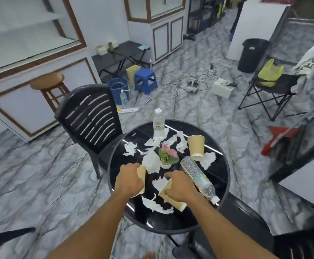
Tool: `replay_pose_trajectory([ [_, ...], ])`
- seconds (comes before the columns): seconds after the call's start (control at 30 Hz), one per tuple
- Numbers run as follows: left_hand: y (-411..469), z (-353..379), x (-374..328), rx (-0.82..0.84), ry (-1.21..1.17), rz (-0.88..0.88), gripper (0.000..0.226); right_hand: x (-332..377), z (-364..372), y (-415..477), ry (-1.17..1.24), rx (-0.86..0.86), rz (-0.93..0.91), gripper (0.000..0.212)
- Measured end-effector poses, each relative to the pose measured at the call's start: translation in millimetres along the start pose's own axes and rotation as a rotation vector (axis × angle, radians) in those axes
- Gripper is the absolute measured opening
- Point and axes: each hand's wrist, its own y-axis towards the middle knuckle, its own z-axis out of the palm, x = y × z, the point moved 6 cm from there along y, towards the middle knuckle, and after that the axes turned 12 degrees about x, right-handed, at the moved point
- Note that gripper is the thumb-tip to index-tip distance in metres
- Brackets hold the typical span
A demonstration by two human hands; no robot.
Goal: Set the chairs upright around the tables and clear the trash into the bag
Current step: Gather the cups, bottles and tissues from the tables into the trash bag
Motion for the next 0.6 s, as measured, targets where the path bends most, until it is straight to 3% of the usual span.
replay_pose_trajectory([
  [0.17, 29.8, 11.4, 33.5, 0.017, -0.056, -0.120, 0.097, -3.4, 33.7, 25.1, -0.191, 0.085, 0.212, 0.109],
  [0.3, 51.1, 32.1, 43.5, 0.069, -0.142, -0.104, 0.108, -10.9, 47.3, 34.0, -0.150, 0.032, 0.285, 0.093],
  [0.47, 58.7, 42.6, 50.5, 0.106, -0.248, -0.094, 0.091, -16.8, 44.1, 25.5, -0.041, -0.045, 0.340, 0.093],
  [0.6, 37.1, 23.8, 31.8, -0.052, -0.243, -0.005, 0.091, -20.3, 34.1, 10.8, 0.075, -0.173, 0.359, 0.081],
])
